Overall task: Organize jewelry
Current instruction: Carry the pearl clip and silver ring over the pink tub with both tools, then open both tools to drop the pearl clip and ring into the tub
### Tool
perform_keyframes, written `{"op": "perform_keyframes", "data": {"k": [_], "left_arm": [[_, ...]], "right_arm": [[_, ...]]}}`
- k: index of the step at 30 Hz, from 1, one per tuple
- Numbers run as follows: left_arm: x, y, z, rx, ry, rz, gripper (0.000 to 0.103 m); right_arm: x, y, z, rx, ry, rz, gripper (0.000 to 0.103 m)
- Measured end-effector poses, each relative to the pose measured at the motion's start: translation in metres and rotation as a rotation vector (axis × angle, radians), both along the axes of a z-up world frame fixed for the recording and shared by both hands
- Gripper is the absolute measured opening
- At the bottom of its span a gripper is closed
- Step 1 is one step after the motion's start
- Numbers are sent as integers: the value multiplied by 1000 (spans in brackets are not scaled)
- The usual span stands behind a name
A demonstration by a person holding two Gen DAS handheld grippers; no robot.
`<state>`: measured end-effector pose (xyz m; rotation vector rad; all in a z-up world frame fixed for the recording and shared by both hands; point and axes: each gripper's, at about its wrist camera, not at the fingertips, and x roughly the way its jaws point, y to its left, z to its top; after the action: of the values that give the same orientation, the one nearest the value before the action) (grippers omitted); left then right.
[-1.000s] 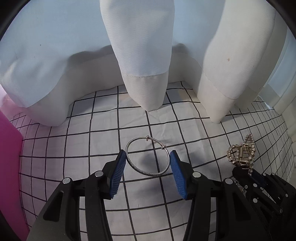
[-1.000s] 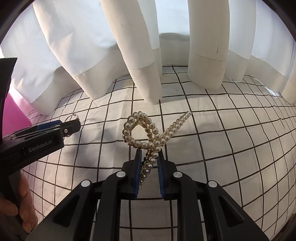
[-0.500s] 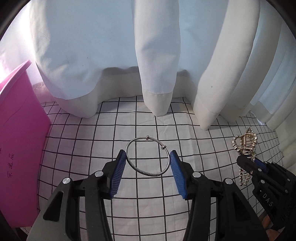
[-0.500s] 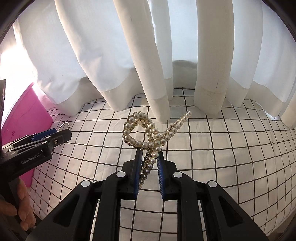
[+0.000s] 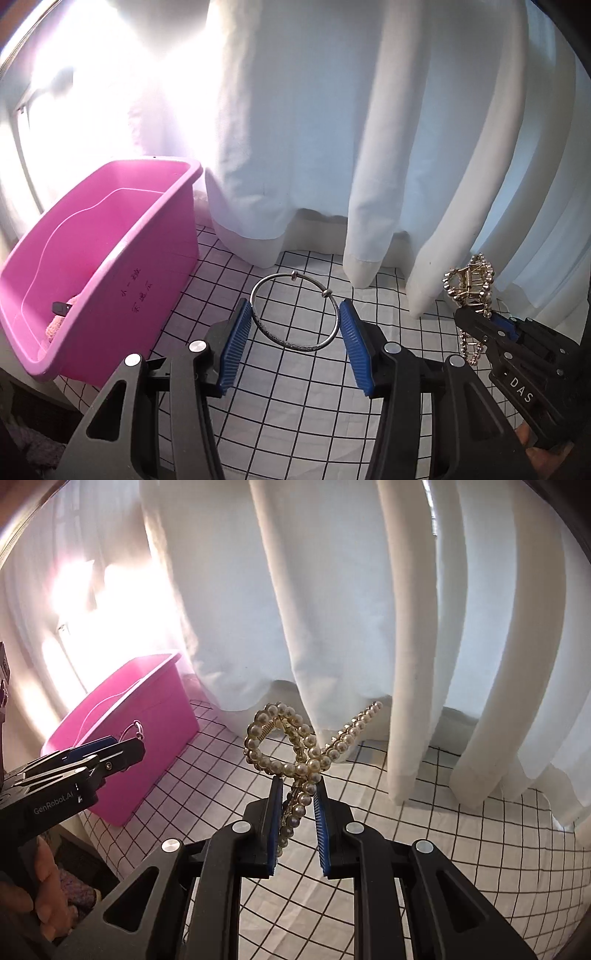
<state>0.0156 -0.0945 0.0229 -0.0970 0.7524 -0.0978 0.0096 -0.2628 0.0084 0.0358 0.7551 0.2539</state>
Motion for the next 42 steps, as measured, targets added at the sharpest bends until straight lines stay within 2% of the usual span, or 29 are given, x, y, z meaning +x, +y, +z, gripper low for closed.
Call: {"op": "perform_keyframes", "data": {"k": [10,16,21,25,29,34,42], "left_arm": [[-4,91,46,26,-93,160,48],[2,165,49,22,-100,283,48],[16,232,36,8,-47,381,48],[27,267,22,3,-14,431,48],[41,284,7,3,35,451,48],[60,297,-18,-30,143,461,49],[80,299,-49,-45,278,445,50]], "right_arm": [[29,99,42,35,-60,187,17],[53,174,56,55,-67,291,17],[80,237,48,59,-22,365,17],[103,282,38,52,10,410,17],[127,317,23,27,64,440,17],[151,347,3,-17,158,488,17],[171,369,-29,-93,267,500,17]]}}
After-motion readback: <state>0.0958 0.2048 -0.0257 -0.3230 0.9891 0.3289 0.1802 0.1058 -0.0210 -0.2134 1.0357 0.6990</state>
